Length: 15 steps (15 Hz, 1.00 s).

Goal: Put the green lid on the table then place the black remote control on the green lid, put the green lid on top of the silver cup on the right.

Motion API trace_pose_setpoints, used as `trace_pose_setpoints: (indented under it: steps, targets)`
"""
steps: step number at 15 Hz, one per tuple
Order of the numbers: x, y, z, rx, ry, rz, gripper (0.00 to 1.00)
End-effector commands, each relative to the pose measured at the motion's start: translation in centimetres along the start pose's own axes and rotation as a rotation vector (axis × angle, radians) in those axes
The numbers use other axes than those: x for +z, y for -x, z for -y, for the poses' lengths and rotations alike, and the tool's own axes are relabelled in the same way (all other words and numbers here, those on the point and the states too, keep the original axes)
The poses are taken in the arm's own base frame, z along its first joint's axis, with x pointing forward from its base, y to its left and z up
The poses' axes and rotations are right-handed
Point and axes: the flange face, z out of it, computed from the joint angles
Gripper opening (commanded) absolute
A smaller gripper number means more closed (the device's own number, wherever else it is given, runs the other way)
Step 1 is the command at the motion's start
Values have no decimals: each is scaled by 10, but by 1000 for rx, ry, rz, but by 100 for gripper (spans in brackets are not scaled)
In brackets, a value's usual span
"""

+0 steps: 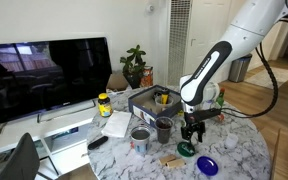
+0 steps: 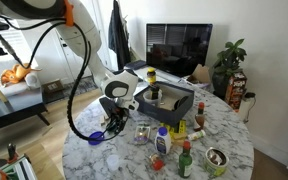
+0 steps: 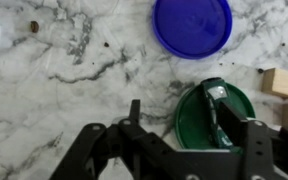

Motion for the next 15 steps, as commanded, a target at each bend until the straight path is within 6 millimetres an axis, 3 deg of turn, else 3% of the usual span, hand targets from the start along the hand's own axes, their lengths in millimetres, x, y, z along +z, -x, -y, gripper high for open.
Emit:
trace_pose_setpoints:
  steps: [1,2,4,5,6,9,13,15]
  targets:
    - [2,3,-10,-33,5,-44,74]
    - [3,2,-10,-36,1,-52,66]
    - [4,0,-8,-47,0,-65,63]
    - [4,-1,-8,-49,-1,-70,54]
    - [4,-1,-7,-52,-3,-77,53]
    - [5,-3,-5,-63,-7,-89,31]
    - [8,-4,-3,-72,-4,-90,20]
    - [10,-4,-2,-75,-4,-87,23]
